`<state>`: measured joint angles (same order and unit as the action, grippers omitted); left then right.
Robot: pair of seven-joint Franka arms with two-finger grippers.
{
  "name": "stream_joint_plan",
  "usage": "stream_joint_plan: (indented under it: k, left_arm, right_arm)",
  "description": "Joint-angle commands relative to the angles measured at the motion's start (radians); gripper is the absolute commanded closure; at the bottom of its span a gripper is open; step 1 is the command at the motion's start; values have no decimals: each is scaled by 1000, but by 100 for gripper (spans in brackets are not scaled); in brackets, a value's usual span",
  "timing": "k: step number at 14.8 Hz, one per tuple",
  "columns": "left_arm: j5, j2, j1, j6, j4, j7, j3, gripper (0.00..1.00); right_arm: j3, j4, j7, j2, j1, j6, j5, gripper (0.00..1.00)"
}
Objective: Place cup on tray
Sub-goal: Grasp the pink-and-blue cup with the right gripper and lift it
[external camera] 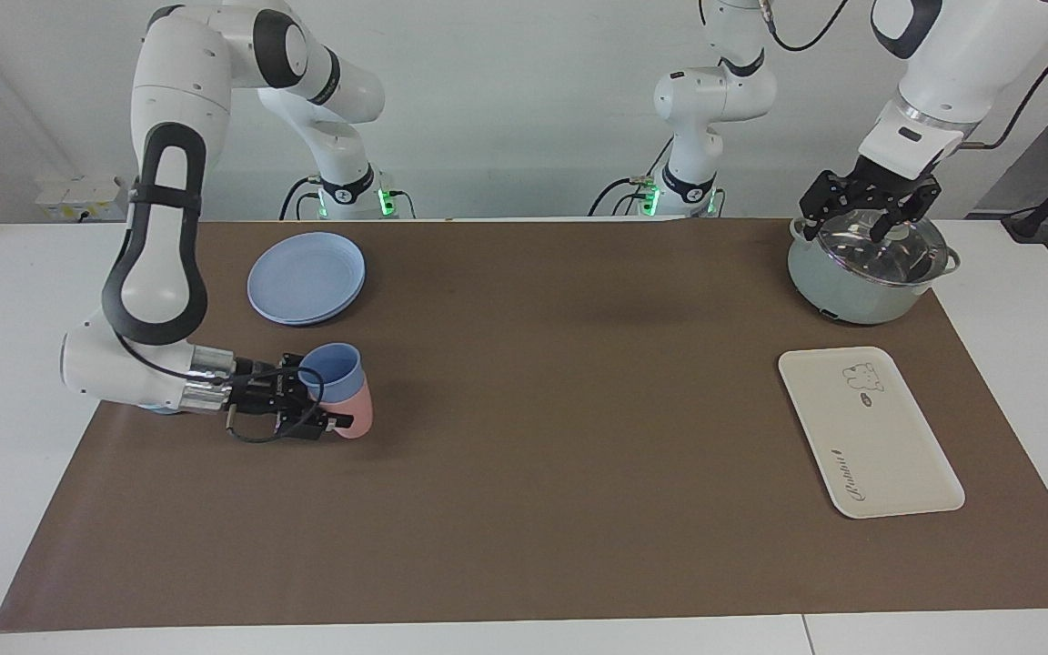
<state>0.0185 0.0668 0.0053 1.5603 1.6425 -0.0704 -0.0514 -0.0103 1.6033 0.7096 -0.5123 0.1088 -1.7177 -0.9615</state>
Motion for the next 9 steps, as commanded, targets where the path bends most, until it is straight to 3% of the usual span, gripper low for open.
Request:
stream_joint_plan:
  k: [1, 5, 9]
  left_arm:
    - [14, 13, -14, 18, 22, 21, -5, 0]
    - [27, 39, -190, 104, 81, 335, -7, 0]
    - [67, 73, -376, 379, 196, 706, -8, 0]
  right_arm:
    - [0, 73, 127, 107, -79, -92, -16, 100]
    - [-2, 76, 321, 158, -205, -192, -14, 100]
    - [-2, 72, 467, 182, -300, -293, -14, 100]
